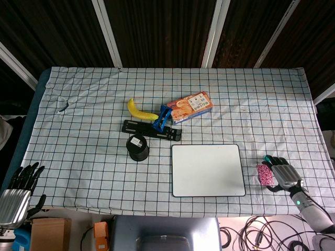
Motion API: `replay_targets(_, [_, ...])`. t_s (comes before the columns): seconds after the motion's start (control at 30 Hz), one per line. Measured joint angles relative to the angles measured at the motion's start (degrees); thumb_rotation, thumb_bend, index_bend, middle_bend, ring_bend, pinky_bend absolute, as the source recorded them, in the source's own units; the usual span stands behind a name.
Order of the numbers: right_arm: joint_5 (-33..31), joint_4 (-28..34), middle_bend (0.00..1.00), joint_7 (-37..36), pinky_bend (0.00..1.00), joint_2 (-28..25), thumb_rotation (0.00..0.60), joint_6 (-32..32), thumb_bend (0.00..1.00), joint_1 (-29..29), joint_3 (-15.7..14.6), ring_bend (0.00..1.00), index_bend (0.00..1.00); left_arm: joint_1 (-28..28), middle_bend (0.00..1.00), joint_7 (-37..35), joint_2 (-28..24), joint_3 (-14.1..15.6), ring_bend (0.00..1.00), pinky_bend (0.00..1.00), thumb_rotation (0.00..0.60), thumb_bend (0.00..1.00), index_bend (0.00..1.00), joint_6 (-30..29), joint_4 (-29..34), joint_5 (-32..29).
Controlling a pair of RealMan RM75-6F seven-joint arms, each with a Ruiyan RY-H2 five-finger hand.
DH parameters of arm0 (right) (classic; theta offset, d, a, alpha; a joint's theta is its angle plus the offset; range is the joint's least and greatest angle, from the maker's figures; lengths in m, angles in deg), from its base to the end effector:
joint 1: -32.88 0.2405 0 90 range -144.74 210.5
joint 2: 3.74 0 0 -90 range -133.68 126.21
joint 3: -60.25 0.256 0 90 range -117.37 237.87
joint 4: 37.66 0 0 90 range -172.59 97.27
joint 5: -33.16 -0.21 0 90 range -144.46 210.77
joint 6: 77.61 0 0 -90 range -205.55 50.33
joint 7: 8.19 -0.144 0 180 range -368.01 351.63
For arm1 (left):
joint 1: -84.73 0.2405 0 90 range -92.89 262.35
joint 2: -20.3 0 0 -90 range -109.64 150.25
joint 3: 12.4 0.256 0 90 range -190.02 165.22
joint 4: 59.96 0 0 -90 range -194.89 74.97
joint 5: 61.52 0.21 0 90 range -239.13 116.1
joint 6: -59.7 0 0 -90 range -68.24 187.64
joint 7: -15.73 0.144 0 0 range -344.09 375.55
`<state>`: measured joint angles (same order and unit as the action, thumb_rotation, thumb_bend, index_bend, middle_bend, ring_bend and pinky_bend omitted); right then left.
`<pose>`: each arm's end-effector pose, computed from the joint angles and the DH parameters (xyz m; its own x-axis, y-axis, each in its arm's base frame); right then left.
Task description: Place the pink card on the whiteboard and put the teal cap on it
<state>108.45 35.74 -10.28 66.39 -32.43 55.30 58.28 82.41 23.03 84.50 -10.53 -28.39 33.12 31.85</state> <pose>-0.3802 -0.2528 0.0894 0.4888 -0.5525 0.6752 -0.8279 -0.0496 0.5587 -0.3018 0.1490 0.1464 0.5030 0.0377 0.8634 0.8616 -0.0999 -0.4976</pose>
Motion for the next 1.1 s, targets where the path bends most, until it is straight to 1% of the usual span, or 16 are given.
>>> replay_targets(0.37, [-0.4, -0.6, 0.0, 0.3, 0.0, 0.5, 0.6, -0.7, 0.17, 0.2, -0.2, 0.0, 0.18, -0.3, 0.0, 0.1, 0.1, -0.1, 0.0, 0.0, 0.6, 0.39, 0.0, 0.4, 0.0, -0.1])
replay_targets(0.43, [-0.5, -0.8, 0.0, 0.2, 0.0, 0.6, 0.6, -0.9, 0.17, 0.2, -0.1, 0.0, 0.2, -0.3, 0.0, 0.2, 0.1, -0.1, 0.0, 0.0, 0.6, 0.39, 0.0, 0.4, 0.1, -0.1])
replay_targets(0.6, [-0.5, -1.0, 0.0, -0.3, 0.0, 0.8, 0.6, -0.8, 0.17, 0.2, 0.0, 0.0, 0.3, -0.1, 0.0, 0.3, 0.1, 0.0, 0.0, 0.0, 0.6, 0.39, 0.0, 0.0, 0.1, 0.1])
replay_targets(0.7, [-0.3, -1.0, 0.0, -0.5, 0.0, 0.8, 0.6, 0.0, 0.17, 0.0, 0.1, 0.0, 0.34, 0.0, 0.0, 0.2, 0.1, 0.1, 0.0, 0.0, 0.6, 0.39, 0.0, -0.2, 0.0, 0.3])
replay_targets(0.8, [-0.2, -0.7, 0.0, -1.0, 0.0, 0.5, 0.6, 1.0, 0.17, -0.3, 0.3, 0.0, 0.34, 0.0, 0.0, 0.1, 0.0, 0.1, 0.0, 0.0, 0.6, 0.39, 0.0, -0.2, 0.0, 0.3])
replay_targets(0.9, [0.2, 0.2, 0.0, -1.5, 0.0, -0.2, 0.6, 2.1, 0.17, -0.7, 0.4, 0.0, 0.31, 0.1, 0.0, -0.1, 0.0, 0.1, 0.0, 0.0, 0.6, 0.39, 0.0, -0.4, 0.0, 0.4])
replay_targets(1.1, [0.7, 3.4, 0.0, -1.5, 0.0, -1.8, 0.6, 3.8, 0.17, -0.4, 1.5, 0.0, 0.28, -0.1, 0.0, -0.3, -0.1, 0.1, 0.0, 0.0, 0.6, 0.39, 0.0, 0.0, 0.0, 0.3])
